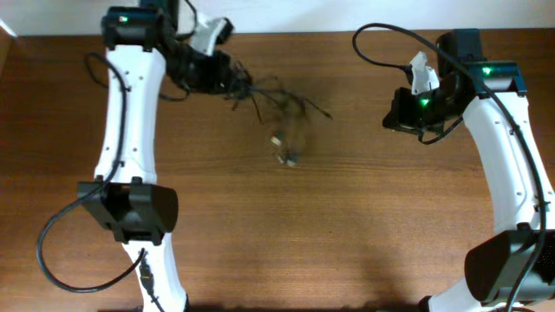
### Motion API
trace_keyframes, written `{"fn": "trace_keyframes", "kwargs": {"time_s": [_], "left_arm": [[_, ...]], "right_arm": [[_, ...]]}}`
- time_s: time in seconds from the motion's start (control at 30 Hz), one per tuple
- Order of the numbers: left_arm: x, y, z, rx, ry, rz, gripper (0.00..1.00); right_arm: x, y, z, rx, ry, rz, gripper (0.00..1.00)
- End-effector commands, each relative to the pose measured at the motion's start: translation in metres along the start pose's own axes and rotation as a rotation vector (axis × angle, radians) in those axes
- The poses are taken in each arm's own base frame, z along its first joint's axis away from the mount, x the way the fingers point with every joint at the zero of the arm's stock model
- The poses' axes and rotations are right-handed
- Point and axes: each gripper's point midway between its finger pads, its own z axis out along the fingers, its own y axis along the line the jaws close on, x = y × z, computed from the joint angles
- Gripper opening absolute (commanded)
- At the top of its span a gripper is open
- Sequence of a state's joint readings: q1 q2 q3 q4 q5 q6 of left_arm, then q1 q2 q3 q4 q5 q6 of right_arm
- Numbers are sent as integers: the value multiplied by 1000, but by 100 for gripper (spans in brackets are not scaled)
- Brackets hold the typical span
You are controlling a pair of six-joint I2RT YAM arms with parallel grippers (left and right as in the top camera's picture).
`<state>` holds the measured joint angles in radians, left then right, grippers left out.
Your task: Untangle cables
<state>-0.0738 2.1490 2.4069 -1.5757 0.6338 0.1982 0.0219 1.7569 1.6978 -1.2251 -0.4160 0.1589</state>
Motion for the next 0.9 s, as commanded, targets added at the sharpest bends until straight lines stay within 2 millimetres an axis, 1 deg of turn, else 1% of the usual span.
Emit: {"fn": "trace_keyframes", "kwargs": {"time_s": [0.0,0.1,0.13,0.17,0.2,0.23,0.27,0.33,0.4,0.47,0.5,0.53,0.6,0.67,0.7,0.73,0.77,0.8,0.87], "left_arm": [[4,-31,27,79,54,176,0],[20,-14,74,38,193,124,0],[29,5,94,-35,264,49,18],[34,15,101,-77,294,14,38],[40,30,110,-147,333,-45,62],[42,38,112,-187,344,-76,89],[41,42,111,-206,340,-78,100],[33,49,101,-265,306,-95,100],[21,40,91,-265,260,-68,100],[15,28,86,-255,250,21,97],[13,22,87,-246,249,95,93],[12,21,88,-244,247,114,89],[10,22,86,-241,245,143,79],[12,22,79,-238,253,186,73],[11,25,74,-249,244,184,69],[9,33,67,-270,233,174,65],[7,42,64,-303,225,152,65],[3,59,63,-366,207,104,65],[-10,69,74,-379,158,64,58]], "right_arm": [[2,-3,2,4,7,12,5],[1,-3,2,4,5,10,7],[1,-3,2,7,5,11,8],[1,-3,2,7,5,11,8],[1,-3,2,7,5,11,9],[1,-3,2,7,5,11,9],[1,-3,2,7,5,11,9],[2,0,3,5,9,4,10],[4,6,6,2,16,-12,11],[5,7,7,4,19,-17,15],[5,7,7,3,19,-9,15],[5,7,7,4,19,-5,15],[5,7,7,4,20,-5,15],[5,7,7,3,18,-6,16],[5,7,7,3,18,-6,16],[5,7,7,4,19,-6,16],[5,7,7,4,19,-6,16],[5,7,7,4,19,-6,16],[5,7,7,4,18,-6,17]]}}
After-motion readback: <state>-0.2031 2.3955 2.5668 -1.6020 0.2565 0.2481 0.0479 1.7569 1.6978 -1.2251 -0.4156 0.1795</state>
